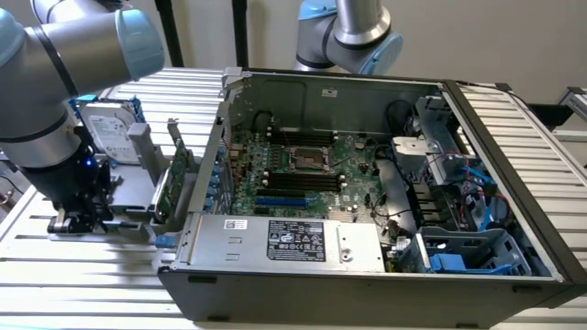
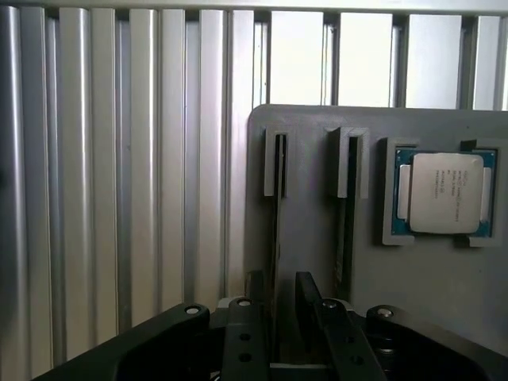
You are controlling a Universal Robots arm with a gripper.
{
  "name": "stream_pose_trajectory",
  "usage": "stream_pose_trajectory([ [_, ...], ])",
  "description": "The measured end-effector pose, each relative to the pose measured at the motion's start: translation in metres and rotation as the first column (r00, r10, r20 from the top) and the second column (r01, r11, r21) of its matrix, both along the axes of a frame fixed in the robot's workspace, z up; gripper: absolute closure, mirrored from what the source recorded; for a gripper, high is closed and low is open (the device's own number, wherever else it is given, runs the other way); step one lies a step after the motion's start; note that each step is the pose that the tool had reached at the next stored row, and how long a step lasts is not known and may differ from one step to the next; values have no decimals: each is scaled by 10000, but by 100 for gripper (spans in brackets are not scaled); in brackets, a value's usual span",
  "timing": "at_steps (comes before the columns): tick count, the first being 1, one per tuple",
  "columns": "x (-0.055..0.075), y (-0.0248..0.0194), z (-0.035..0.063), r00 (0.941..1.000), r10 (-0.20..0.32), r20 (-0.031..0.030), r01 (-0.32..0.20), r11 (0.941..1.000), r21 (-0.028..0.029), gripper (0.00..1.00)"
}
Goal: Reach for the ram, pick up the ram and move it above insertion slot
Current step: 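Pick up the ram and move it above insertion slot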
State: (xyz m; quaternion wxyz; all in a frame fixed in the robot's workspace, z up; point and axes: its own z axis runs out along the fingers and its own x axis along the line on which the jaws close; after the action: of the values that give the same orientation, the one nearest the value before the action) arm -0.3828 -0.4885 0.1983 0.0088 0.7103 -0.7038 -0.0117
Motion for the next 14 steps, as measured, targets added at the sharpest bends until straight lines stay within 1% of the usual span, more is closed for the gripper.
stream_pose_trajectory([
  [2, -7, 0, -7, 10000, 7, -12, -7, 10000, 2, 69],
  [5, -16, 3, -8, 10000, 13, -45, -13, 10000, -1, 69],
  [10, -20, 16, -11, 10000, 17, -81, -17, 10000, 1, 69],
  [12, -20, 17, -10, 10000, 18, -87, -18, 10000, -2, 71],
  [14, -20, 18, -10, 10000, 18, -87, -18, 10000, -3, 84],
])
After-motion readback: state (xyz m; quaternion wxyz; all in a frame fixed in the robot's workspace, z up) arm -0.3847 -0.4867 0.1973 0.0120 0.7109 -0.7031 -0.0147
